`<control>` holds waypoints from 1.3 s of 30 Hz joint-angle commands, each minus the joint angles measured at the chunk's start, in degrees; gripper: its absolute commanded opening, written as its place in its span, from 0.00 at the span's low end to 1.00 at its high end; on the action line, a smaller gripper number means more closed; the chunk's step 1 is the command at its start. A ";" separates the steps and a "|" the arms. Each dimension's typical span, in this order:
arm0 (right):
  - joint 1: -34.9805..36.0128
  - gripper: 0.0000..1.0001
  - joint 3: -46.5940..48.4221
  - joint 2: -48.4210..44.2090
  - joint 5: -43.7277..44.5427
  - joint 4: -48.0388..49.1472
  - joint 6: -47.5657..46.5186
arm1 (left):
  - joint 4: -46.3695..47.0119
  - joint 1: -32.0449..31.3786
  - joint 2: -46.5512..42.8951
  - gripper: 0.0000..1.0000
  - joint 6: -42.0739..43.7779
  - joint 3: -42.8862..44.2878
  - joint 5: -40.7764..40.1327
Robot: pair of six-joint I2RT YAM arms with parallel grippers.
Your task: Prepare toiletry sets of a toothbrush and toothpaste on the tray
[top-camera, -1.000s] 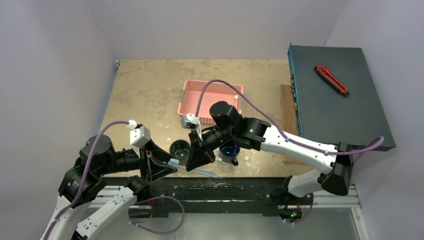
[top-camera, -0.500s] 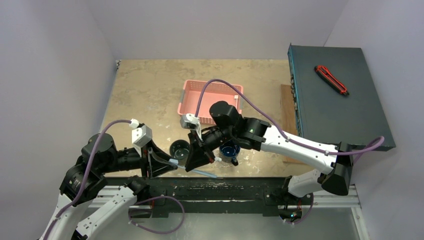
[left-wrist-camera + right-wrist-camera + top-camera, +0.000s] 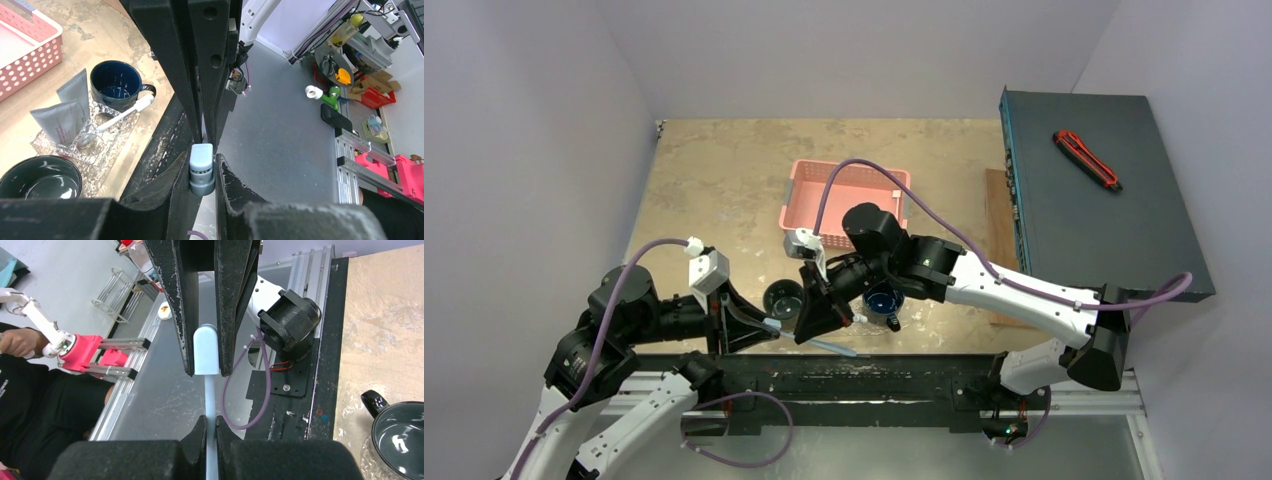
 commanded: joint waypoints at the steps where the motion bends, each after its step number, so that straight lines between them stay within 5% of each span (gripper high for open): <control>1: 0.33 0.11 1.87 -1.18 3.16 1.04 -0.65 | 2.50 0.33 -0.28 0.00 0.19 -0.27 1.23; 6: 0.26 0.39 2.50 -2.35 9.50 -1.03 -1.18 | -0.20 0.33 -1.12 0.00 0.21 0.59 -2.55; 14: 0.15 0.52 1.57 -7.20 28.60 -1.87 1.66 | -4.85 0.33 -2.42 0.00 -0.64 1.30 -6.39; 28: -0.42 0.57 -0.01 -10.01 51.83 -4.48 6.64 | -6.10 0.25 -2.56 0.00 -4.71 1.82 -13.20; 39: -1.21 0.57 -1.14 -9.18 58.97 -4.29 7.23 | -6.55 -6.03 0.40 0.00 -7.43 1.02 -26.37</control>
